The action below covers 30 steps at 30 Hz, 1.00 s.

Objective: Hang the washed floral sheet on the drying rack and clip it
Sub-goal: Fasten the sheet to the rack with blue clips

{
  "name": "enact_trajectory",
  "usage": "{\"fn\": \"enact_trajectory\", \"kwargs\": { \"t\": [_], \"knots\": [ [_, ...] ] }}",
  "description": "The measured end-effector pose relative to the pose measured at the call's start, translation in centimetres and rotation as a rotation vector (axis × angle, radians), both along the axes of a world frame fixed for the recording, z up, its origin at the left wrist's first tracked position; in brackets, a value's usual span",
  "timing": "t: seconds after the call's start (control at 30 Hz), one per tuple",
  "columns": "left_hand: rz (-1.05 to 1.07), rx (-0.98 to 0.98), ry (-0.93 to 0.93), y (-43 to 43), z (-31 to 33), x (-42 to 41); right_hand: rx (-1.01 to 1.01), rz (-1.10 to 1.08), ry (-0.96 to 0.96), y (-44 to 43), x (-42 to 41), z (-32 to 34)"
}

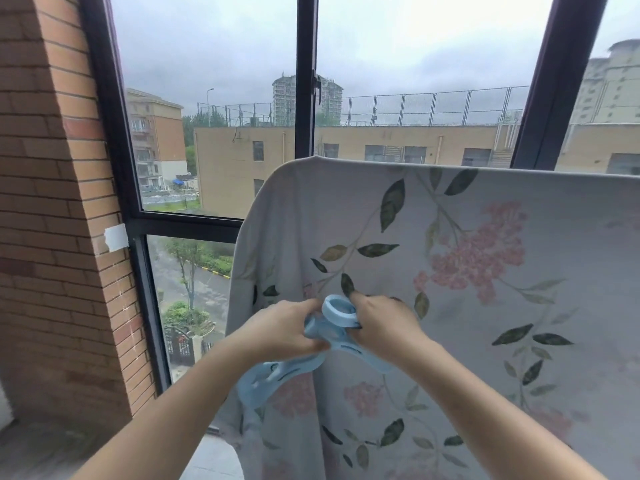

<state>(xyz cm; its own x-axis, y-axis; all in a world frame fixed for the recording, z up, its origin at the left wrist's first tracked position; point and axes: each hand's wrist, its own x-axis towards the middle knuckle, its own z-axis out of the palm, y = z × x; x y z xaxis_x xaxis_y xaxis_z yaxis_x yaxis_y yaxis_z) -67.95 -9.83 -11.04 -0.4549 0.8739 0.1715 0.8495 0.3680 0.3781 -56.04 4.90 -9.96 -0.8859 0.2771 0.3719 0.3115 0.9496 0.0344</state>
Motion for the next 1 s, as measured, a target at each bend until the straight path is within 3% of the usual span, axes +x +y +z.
{"fn": "enact_trajectory", "kwargs": {
  "t": [0.27,0.4,0.53,0.7,0.8,0.9,1.0],
  "knots": [
    [-0.029,0.110,-0.095,0.2,-0.5,-0.2,-0.132,0.110,-0.028,-0.1,-0.7,0.5],
    [-0.025,0.240,-0.232,-0.5,-0.5,-1.2,-0.580,0.309,0.084,2.3,-0.2,0.5],
    [0.011,0.445,-0.354,-0.7,0.9,-2.1,-0.988,0.407,0.357,3.0,-0.5,1.5],
    [0.022,0.555,-0.379,1.4,4.3,-1.9,-0.995,0.330,0.660,2.8,-2.6,5.6],
    [-0.003,0.511,-0.311,2.3,7.9,-2.3,-0.843,0.309,0.733,4.0,-3.2,9.4],
    [-0.025,0.450,-0.062,2.2,11.5,-3.4,-0.635,0.289,0.771,5.3,-2.6,13.6],
    [0.097,0.529,0.247,2.3,15.0,-6.2,-0.425,0.269,0.789,6.8,-2.4,18.6]
  ]
}}
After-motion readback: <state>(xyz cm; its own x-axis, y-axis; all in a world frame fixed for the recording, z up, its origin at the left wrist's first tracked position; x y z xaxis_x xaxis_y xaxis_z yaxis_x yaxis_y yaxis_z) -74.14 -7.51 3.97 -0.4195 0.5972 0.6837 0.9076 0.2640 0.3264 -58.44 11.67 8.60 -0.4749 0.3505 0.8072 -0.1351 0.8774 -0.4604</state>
